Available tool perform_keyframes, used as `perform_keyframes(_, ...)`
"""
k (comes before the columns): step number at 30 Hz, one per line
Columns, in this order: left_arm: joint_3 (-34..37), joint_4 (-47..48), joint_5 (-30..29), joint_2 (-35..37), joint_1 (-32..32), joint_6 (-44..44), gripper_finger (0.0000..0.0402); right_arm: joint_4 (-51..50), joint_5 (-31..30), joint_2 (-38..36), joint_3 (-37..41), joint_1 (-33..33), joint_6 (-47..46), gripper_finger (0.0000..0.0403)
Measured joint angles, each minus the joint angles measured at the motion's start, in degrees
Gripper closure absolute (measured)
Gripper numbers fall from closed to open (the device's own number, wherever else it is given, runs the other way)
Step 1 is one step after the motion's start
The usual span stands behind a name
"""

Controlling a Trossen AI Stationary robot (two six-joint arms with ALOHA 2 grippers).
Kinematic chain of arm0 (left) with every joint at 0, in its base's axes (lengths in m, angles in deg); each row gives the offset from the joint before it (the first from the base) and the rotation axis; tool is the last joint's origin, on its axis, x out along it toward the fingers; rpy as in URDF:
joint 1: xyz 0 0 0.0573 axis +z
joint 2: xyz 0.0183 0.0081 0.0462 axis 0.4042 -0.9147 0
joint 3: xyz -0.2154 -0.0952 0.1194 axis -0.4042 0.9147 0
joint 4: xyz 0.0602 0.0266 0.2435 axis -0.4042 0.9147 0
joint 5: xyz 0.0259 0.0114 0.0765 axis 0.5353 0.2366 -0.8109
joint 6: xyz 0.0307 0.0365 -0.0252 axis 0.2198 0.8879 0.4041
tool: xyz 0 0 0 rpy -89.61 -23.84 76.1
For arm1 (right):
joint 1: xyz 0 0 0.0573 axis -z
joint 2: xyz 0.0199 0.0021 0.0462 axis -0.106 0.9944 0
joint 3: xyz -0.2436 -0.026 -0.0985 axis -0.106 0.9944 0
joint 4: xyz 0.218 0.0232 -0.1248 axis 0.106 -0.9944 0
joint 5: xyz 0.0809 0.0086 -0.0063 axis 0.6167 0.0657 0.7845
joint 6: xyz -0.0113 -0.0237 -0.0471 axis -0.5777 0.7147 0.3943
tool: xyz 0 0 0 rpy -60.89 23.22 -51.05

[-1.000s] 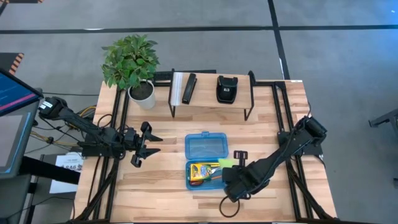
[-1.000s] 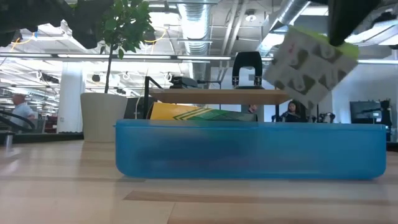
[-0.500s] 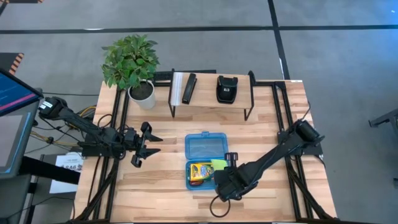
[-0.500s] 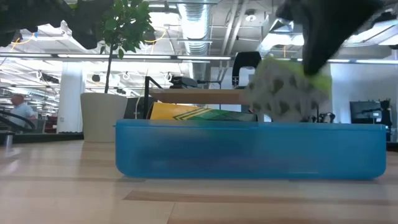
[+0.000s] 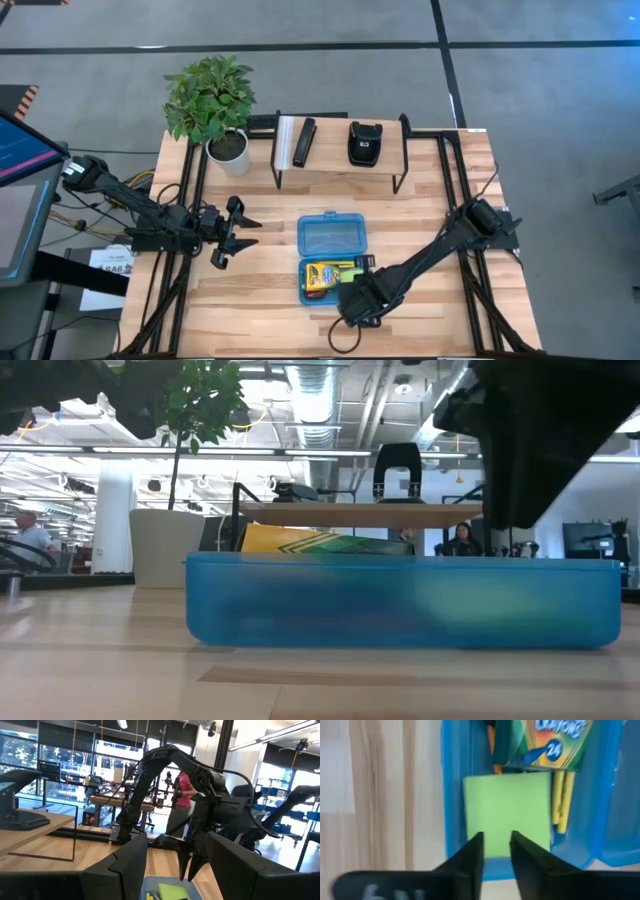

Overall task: Pack school essentials
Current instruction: Put the green sticky notes into the blue supply box, then close the blue supply box

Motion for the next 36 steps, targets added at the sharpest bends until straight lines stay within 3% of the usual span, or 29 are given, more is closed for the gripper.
perform_keyframes(6,0.00,0.05,0.02,-0.01,0.02,-0.12,0.0210,0.96,-0.29,-0.91,-0.01,2.28,0.27,0.0199)
perform_keyframes(10,0.00,0.56,0.04,-0.02,0.00,-0.18,0.0210,1.92,-7.15,-4.04,0.12,3.25,2.14,0.0174)
perform_keyframes(15,0.00,1.96,0.06,-0.04,0.00,-1.19,0.0210,11.66,-11.44,-13.54,6.92,4.08,5.15,0.0189)
perform_keyframes(26,0.00,2.23,-0.09,-0.02,0.00,-1.21,0.0210,52.87,-12.28,-38.05,43.75,7.87,5.84,0.0238)
perform_keyframes(31,0.00,3.19,-1.74,-0.04,0.02,-2.06,0.0210,70.56,-12.52,-41.88,55.47,9.83,6.99,0.0249)
perform_keyframes(36,0.00,5.24,-2.78,-0.02,0.00,-2.22,0.0210,82.20,-12.50,-40.50,61.50,11.50,7.50,0.0259)
